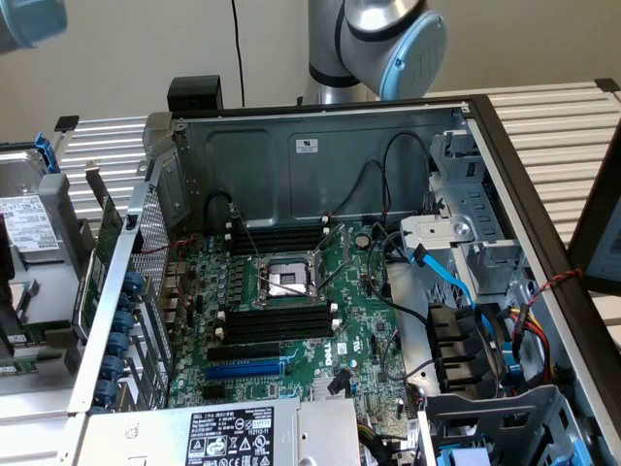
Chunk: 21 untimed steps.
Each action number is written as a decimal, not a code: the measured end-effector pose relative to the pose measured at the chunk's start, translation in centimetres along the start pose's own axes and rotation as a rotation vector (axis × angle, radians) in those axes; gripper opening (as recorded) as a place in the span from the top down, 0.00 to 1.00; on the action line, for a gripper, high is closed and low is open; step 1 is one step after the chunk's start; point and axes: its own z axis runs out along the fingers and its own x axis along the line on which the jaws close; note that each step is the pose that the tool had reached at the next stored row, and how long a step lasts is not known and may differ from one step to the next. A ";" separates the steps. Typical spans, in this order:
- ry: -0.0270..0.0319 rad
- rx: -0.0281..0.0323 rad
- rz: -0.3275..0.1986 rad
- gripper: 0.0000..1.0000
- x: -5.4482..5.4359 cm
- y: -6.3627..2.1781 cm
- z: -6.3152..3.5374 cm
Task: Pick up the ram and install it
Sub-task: 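Pick up the ram and move it above insertion slot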
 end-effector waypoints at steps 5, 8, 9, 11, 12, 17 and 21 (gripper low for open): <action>-0.0001 0.0001 0.000 0.64 0.0 -0.17 0.91; 0.0000 0.0001 0.000 0.64 -0.1 -0.17 1.45; 0.0000 0.0001 0.000 0.64 -0.1 -0.18 1.59; -0.0001 0.0001 0.000 0.64 -0.1 -0.19 1.86; -0.0001 0.0002 0.000 0.64 -0.1 -0.19 1.99; -0.0005 -0.0004 0.000 0.64 -0.1 -0.20 2.55; -0.0035 -0.0010 0.000 0.64 -0.1 -0.19 2.93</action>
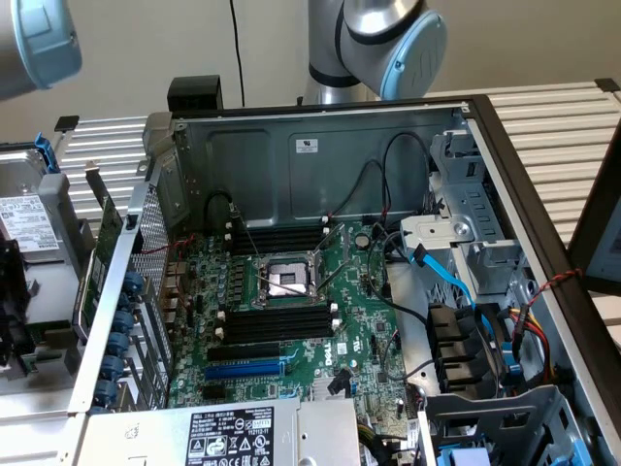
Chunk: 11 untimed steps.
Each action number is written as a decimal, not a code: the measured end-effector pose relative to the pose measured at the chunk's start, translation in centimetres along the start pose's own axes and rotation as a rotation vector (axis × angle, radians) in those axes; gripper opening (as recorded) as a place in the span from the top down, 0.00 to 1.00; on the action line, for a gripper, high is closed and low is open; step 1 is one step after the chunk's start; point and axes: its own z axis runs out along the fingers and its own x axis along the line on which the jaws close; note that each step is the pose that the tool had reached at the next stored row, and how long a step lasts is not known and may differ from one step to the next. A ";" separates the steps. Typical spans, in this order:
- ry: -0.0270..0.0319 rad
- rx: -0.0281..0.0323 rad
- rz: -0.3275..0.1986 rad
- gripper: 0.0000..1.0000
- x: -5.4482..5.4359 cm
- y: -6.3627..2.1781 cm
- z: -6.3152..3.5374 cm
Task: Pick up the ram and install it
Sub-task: 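Pick up the ram and move it above insertion slot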
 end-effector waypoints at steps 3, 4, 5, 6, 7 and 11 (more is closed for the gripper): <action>-0.0028 -0.0011 0.000 0.65 0.0 0.00 0.01; -0.0044 -0.0006 0.000 0.72 0.0 -0.01 0.03; -0.0070 -0.0006 0.000 0.78 0.0 -0.01 0.02; -0.0101 -0.0003 0.000 0.78 0.0 -0.01 0.03; -0.0123 -0.0001 0.000 0.84 0.0 -0.01 0.01; -0.0174 0.0002 0.000 0.87 0.1 0.00 -1.12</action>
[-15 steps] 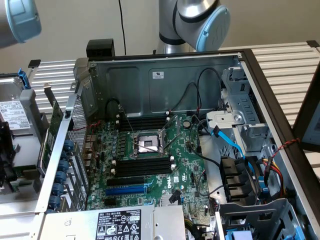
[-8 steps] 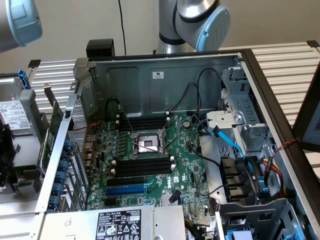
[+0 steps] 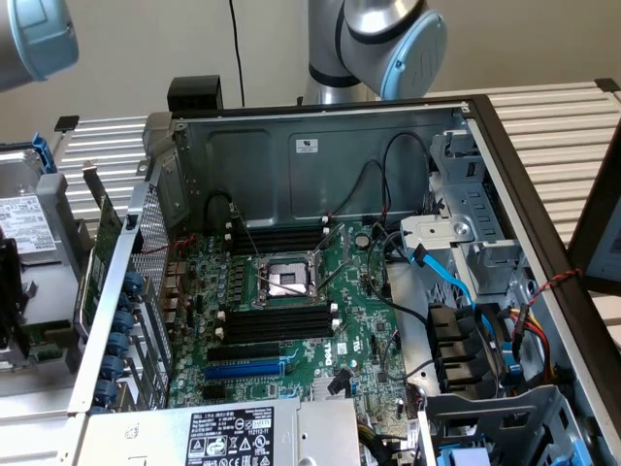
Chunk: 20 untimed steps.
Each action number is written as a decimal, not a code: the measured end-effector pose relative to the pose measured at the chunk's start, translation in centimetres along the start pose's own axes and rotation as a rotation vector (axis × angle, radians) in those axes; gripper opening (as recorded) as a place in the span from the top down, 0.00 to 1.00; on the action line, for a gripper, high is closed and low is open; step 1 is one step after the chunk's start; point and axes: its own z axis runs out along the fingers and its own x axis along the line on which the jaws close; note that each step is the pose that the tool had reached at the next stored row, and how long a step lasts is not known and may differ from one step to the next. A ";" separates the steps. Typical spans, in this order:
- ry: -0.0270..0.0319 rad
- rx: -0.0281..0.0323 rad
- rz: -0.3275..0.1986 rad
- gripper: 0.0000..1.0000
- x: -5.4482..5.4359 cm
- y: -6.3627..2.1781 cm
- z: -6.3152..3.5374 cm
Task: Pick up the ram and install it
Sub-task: 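Pick up the ram and move it above insertion slot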
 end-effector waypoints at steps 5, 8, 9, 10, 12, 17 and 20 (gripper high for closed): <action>-0.0001 -0.0003 0.003 0.87 0.4 0.02 -2.21; -0.0002 -0.0001 0.004 0.87 0.6 0.03 -3.55; -0.0002 0.0000 0.004 0.87 0.7 0.04 -4.00; -0.0002 -0.0002 0.004 0.87 0.8 0.04 -4.45; -0.0002 -0.0001 0.004 0.87 0.9 0.02 -5.35; -0.0010 -0.0001 0.004 0.87 1.2 0.03 -7.53; -0.0073 0.0004 0.004 0.87 1.2 0.00 -8.28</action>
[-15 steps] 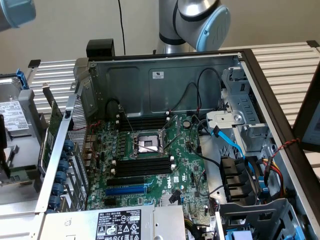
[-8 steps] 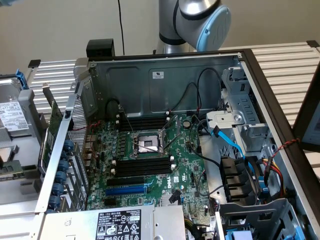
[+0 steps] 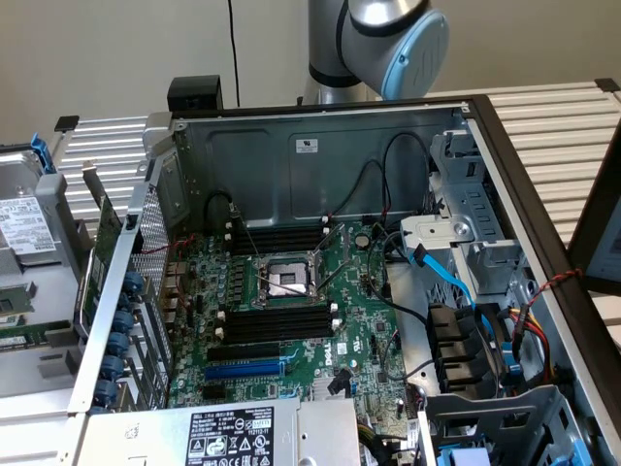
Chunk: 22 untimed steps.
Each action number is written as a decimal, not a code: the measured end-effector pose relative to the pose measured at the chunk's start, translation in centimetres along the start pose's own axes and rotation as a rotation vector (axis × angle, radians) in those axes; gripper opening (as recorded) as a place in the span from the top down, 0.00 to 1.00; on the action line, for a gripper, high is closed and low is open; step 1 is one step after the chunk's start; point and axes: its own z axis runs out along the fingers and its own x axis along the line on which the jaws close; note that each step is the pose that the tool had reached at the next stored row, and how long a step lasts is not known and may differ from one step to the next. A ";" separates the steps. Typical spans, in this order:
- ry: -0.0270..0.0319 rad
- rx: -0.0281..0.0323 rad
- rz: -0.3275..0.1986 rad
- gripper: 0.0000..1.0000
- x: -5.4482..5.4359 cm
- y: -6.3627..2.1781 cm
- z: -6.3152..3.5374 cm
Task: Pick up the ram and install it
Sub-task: 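Pick up the ram and move it above insertion slot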
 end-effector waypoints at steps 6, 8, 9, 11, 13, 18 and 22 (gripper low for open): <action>-0.0410 0.0007 0.000 0.87 0.0 -0.23 -0.85; -0.0413 -0.0002 0.000 0.87 0.1 -0.93 -1.75; -0.0415 -0.0004 0.000 0.87 0.2 -1.34 -2.24; -0.0419 -0.0007 0.000 0.87 0.3 -2.13 -3.15; -0.0422 -0.0011 0.000 0.87 0.4 -2.90 -4.05; -0.0446 -0.0011 0.000 0.87 1.0 -4.89 -6.30; -0.0465 -0.0012 0.000 0.87 1.4 -6.46 -8.09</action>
